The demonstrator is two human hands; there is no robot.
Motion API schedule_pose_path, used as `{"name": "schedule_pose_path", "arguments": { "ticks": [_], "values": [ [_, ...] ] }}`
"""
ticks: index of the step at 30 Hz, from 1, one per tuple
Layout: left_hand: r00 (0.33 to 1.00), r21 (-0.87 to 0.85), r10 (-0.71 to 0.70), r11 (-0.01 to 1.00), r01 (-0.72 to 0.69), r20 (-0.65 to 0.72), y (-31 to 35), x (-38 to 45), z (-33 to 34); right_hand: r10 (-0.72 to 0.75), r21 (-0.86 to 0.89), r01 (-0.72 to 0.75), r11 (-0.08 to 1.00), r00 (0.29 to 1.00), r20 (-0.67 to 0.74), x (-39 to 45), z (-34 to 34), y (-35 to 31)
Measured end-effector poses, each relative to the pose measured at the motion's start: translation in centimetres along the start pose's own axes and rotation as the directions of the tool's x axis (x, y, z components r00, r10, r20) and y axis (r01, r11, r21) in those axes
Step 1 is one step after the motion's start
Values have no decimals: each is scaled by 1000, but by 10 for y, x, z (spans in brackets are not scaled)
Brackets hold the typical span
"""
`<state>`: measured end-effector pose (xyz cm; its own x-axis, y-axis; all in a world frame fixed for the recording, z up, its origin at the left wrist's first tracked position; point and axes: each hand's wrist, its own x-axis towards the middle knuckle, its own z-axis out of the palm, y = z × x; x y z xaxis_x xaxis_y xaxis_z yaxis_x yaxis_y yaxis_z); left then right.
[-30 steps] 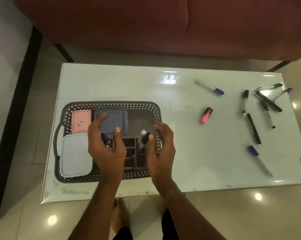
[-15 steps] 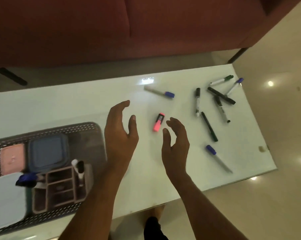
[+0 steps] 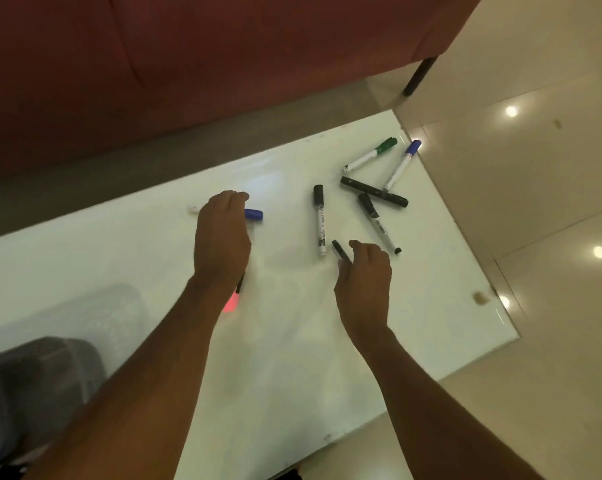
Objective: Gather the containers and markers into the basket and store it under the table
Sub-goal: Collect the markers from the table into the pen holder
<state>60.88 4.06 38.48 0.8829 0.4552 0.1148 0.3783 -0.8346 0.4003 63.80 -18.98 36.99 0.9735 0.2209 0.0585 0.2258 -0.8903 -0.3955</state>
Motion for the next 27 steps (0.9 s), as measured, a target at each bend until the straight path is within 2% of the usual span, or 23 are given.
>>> {"name": "schedule_pose_path", "arguments": {
  "ticks": [4,7,11,15,17,20,24,27],
  "values": [
    [989,193,-17,981,-12,148,-9,11,14,-29,-133,37,990,998,60,4,11,15],
    [980,234,-44,972,-2,194,-7,15,15,-58,-100,61,993,998,34,6,11,18],
    [993,108,-71,992,61,91,24,29,15,10,44,-8,999,999,-44,28,-6,13],
    [992,-106,-97,989,106,81,98,39,23,31,4,-31,1000,994,-107,65,-14,22],
    [970,-113,-173,974,194,169,125,39,35,56,-41,-59,997,996,-68,79,-13,26],
    [914,-38,-284,951,308,290,141,35,53,89,-126,-78,989,993,78,88,-8,32],
    [909,27,-300,952,306,290,142,24,64,112,-211,-69,975,974,199,90,-2,33],
    [885,2,-348,931,365,310,137,19,62,156,-131,-131,983,965,209,84,-2,27]
  ]
}}
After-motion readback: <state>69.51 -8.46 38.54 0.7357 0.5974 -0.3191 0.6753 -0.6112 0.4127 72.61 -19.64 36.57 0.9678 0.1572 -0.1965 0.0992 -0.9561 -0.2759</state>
